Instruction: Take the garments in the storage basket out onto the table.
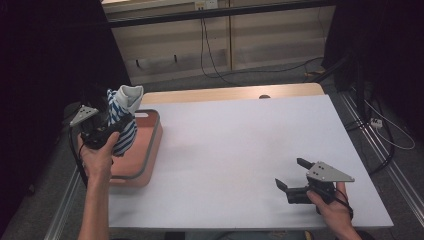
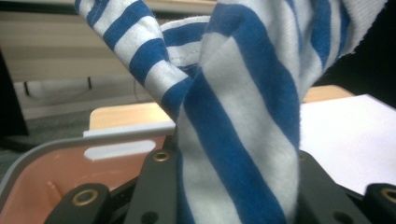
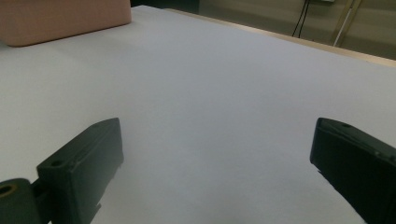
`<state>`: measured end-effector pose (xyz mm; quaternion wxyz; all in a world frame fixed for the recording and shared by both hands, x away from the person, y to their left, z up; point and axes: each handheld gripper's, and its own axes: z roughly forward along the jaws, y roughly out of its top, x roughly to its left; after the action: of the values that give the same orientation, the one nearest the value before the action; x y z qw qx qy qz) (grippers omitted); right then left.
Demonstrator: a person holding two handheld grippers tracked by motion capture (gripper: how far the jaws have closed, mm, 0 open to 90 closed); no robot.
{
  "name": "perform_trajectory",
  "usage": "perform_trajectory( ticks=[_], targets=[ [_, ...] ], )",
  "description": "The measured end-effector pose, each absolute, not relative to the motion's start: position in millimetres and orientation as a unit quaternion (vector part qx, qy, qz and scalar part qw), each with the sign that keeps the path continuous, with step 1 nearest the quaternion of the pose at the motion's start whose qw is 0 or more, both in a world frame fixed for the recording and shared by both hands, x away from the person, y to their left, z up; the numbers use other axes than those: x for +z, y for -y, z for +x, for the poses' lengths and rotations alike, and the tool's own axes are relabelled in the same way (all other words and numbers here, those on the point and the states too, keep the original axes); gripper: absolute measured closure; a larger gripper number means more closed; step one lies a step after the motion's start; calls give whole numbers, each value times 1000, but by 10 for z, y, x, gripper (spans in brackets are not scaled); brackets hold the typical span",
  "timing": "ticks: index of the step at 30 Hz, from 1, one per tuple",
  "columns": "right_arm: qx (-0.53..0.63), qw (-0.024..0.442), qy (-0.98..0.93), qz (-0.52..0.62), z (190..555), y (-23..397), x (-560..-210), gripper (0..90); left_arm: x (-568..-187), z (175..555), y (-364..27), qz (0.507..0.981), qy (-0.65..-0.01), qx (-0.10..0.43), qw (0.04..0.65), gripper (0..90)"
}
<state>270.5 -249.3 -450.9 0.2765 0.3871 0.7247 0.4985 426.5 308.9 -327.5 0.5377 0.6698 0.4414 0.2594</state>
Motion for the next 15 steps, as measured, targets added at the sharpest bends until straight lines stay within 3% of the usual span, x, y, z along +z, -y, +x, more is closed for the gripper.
perform_trajectory(
  ticks=[15],
  targets=[
    [499,276,-725,387,2708,2493,-4510,23,-3229,4177,-3025,630,-376,344,585,700]
  ],
)
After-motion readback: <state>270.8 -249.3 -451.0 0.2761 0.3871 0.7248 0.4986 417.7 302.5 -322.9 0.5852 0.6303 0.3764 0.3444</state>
